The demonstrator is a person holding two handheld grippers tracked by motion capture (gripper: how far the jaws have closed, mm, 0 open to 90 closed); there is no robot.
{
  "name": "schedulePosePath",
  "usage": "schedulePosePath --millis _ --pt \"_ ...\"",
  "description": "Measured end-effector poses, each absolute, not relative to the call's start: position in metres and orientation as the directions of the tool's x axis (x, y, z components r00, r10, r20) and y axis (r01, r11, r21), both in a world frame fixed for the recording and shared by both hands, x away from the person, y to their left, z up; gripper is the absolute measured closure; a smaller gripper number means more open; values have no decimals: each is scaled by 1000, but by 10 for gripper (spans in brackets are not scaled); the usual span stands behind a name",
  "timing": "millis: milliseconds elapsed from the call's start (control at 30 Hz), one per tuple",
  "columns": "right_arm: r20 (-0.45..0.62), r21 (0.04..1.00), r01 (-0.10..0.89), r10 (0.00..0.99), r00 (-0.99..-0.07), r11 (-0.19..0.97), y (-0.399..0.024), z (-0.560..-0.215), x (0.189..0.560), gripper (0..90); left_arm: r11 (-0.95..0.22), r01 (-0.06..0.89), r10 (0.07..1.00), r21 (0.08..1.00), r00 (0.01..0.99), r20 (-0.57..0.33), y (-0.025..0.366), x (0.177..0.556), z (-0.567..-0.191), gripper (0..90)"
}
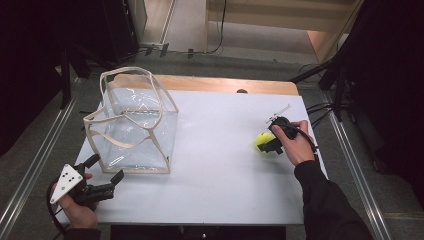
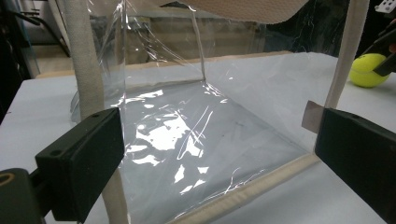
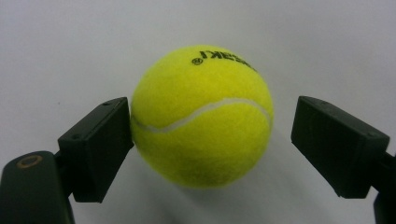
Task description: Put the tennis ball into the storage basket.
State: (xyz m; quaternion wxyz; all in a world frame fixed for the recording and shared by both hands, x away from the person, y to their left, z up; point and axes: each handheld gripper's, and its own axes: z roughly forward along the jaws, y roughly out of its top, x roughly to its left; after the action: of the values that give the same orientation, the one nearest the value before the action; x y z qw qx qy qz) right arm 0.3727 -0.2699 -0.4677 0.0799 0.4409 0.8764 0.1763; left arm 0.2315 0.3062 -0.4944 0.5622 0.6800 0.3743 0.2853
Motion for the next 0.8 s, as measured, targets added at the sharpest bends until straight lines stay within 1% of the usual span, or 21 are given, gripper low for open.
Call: schedulePosePath --millis 300,433,500,700,733,767,800 --pt "27 345 753 795 -605 561 -264 -474 379 115 -90 187 828 978 559 -31 306 232 -494 13" --pt "27 344 749 792 -610 566 -263 -476 381 116 -90 187 828 978 559 -31 306 232 -494 13" --pt "29 335 763 804 -594 552 -262 -476 381 119 -90 186 828 978 560 -30 306 232 -494 13" --pt "23 327 758 797 -603 564 -261 -479 382 136 -90 187 828 978 559 -31 306 232 -494 13" --pt "23 329 755 795 -607 567 -262 -479 382 143 -90 187 828 978 559 -30 306 232 -494 13" --pt "31 333 752 790 -612 569 -262 -479 382 182 -90 186 828 978 560 -30 306 232 -494 13" --pt "36 334 751 789 -614 569 -262 -479 382 196 -91 187 828 978 559 -30 306 232 -494 13"
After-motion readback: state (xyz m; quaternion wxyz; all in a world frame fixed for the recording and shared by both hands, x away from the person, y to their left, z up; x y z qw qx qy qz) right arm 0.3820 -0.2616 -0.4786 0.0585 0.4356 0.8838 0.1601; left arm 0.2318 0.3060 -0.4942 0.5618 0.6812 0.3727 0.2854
